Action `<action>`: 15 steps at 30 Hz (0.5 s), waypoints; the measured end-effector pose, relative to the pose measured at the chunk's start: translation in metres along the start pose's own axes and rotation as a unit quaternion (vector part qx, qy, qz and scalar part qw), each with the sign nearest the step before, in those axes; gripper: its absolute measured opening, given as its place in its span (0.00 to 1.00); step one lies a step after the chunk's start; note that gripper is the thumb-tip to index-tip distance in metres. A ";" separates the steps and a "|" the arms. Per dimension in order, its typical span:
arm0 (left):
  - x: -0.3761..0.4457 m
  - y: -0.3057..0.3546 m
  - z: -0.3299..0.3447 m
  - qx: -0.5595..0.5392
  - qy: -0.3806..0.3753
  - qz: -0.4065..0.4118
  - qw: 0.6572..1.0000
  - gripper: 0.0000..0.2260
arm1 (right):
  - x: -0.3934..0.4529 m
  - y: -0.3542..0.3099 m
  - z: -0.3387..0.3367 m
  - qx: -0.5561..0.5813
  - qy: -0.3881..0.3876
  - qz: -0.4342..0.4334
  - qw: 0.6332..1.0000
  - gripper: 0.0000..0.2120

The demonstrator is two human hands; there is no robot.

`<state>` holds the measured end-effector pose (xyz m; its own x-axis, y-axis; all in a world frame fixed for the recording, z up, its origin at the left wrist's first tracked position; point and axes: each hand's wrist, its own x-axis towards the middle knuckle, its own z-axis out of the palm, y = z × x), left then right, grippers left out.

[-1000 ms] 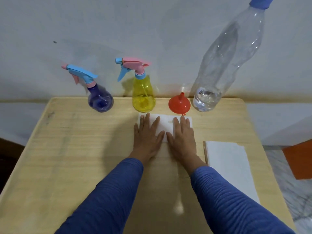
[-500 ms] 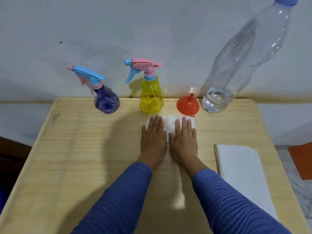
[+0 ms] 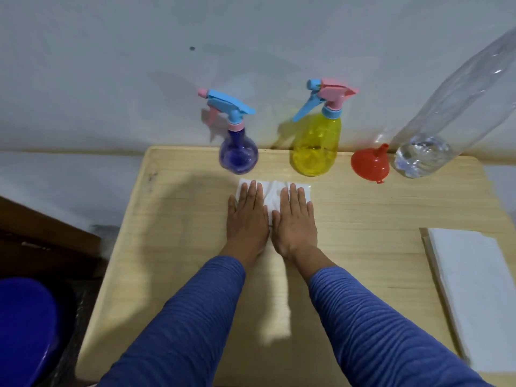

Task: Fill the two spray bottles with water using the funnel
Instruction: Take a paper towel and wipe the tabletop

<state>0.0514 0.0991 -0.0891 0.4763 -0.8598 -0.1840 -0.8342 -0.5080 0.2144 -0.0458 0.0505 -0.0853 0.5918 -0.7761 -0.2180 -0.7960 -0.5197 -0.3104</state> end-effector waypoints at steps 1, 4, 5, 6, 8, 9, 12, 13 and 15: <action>-0.003 -0.016 -0.003 -0.002 0.000 -0.007 1.000 0.24 | 0.000 -0.015 0.005 0.001 -0.001 -0.004 1.000 0.27; -0.015 -0.063 -0.012 -0.001 -0.002 -0.029 1.000 0.24 | 0.001 -0.060 0.020 -0.003 -0.004 -0.014 1.000 0.26; -0.020 -0.078 -0.015 0.001 -0.004 -0.038 0.999 0.24 | 0.000 -0.075 0.026 -0.004 -0.005 -0.018 1.000 0.26; -0.025 -0.091 -0.018 0.003 -0.005 -0.047 0.999 0.24 | -0.002 -0.089 0.031 -0.004 -0.005 -0.024 1.000 0.26; -0.036 -0.116 -0.022 0.004 -0.009 -0.065 0.998 0.24 | -0.005 -0.114 0.041 0.003 -0.004 -0.040 0.999 0.27; -0.042 -0.126 -0.023 0.004 -0.009 -0.073 0.997 0.24 | -0.008 -0.125 0.045 0.004 -0.004 -0.050 0.999 0.27; -0.061 -0.150 -0.025 0.002 -0.013 -0.088 0.996 0.24 | -0.019 -0.147 0.056 0.004 -0.007 -0.076 0.997 0.27; -0.067 -0.156 -0.024 -0.001 -0.011 -0.091 0.996 0.24 | -0.023 -0.152 0.058 0.006 -0.009 -0.083 0.997 0.27; -0.077 -0.163 -0.022 -0.007 -0.008 -0.091 0.996 0.24 | -0.032 -0.157 0.062 0.014 -0.013 -0.096 0.995 0.26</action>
<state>0.1567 0.2467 -0.0885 0.6150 -0.7522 -0.2365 -0.7302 -0.6565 0.1894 0.0680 0.1796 -0.0868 0.7356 -0.6543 -0.1754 -0.6646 -0.6469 -0.3740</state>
